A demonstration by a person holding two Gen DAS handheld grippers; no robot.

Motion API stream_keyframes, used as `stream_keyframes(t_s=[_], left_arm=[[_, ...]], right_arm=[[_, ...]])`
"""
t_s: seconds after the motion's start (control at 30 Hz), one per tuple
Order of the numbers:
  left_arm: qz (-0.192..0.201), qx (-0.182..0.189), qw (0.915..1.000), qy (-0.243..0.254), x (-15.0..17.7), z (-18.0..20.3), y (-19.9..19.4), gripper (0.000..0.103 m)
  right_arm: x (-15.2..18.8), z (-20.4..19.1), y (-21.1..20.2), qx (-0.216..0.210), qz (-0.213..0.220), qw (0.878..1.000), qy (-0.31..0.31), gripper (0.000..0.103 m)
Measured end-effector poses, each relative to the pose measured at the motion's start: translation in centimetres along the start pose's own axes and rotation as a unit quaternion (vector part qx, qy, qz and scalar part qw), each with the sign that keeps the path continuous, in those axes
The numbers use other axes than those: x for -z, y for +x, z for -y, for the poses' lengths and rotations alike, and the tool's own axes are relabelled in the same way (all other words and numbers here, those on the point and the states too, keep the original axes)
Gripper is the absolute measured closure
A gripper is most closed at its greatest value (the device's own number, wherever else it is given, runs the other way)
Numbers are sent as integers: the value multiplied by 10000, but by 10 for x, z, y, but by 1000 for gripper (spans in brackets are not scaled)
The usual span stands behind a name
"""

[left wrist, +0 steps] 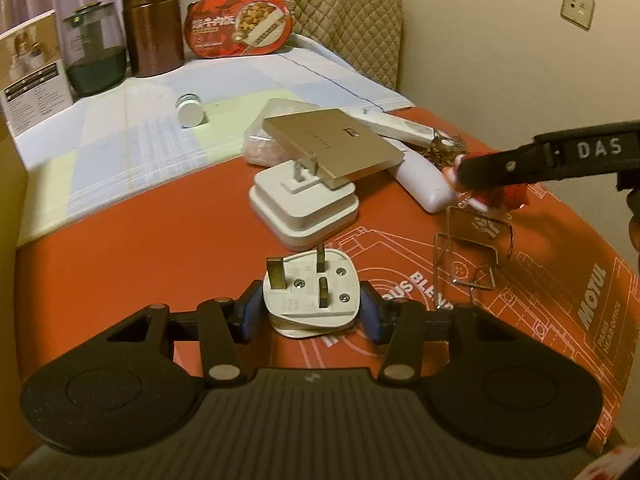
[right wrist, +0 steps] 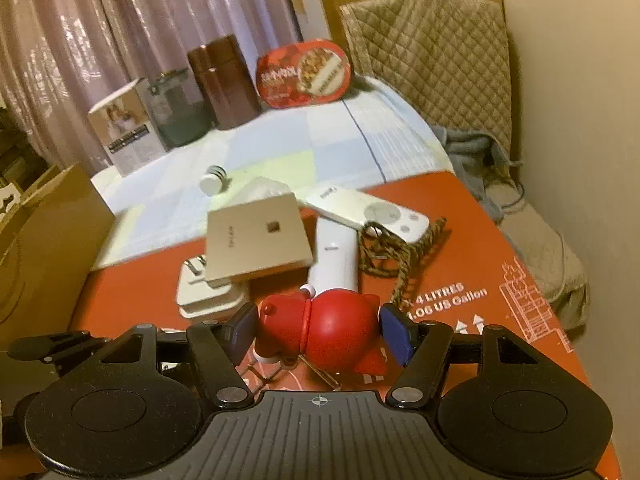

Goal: Organize rigid objects
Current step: 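Grasp the white three-pin plug with the left tool while the right tool grasps the red toy, then carry the plug and red toy over the cardboard box and open both tools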

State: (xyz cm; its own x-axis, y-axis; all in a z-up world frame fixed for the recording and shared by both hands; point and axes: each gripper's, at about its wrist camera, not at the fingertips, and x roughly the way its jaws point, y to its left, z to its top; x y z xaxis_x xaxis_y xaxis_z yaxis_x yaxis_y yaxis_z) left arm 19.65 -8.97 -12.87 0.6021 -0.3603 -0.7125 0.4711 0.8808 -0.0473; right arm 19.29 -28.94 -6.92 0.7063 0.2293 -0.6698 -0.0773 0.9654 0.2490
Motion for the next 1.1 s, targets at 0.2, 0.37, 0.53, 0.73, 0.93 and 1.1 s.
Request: stream_keyframes(t_s=[0.2,0.37,0.53,0.73,0.93,1.1], left_arm=[[102,-106,9999,-84,-6,-4,-20,59],[346,-171,9989,-278,-18,-10,-53,59],[675,-425,9958,-457,-37,-31,-108,59],[901,-1071,9890,-489,-45,-82,-183,59],[613,-1757,9801,-697,-23,-148,-228,59],[326,-2175,9718,-851,-4,-190,-241,59]], right_arm=[[-8,-11,-14,-83,162,9998,-104,40],[-20,-24,-28,-204,243,9992,-260,40],[-42,-60,-47,-563,343,9956,-667,40],[-69,-137,-60,-1368,449,9821,-1215,40],[-72,-225,-45,-2101,336,9636,-1621,40],[-60,-284,-15,-2358,70,9521,-1945,40]])
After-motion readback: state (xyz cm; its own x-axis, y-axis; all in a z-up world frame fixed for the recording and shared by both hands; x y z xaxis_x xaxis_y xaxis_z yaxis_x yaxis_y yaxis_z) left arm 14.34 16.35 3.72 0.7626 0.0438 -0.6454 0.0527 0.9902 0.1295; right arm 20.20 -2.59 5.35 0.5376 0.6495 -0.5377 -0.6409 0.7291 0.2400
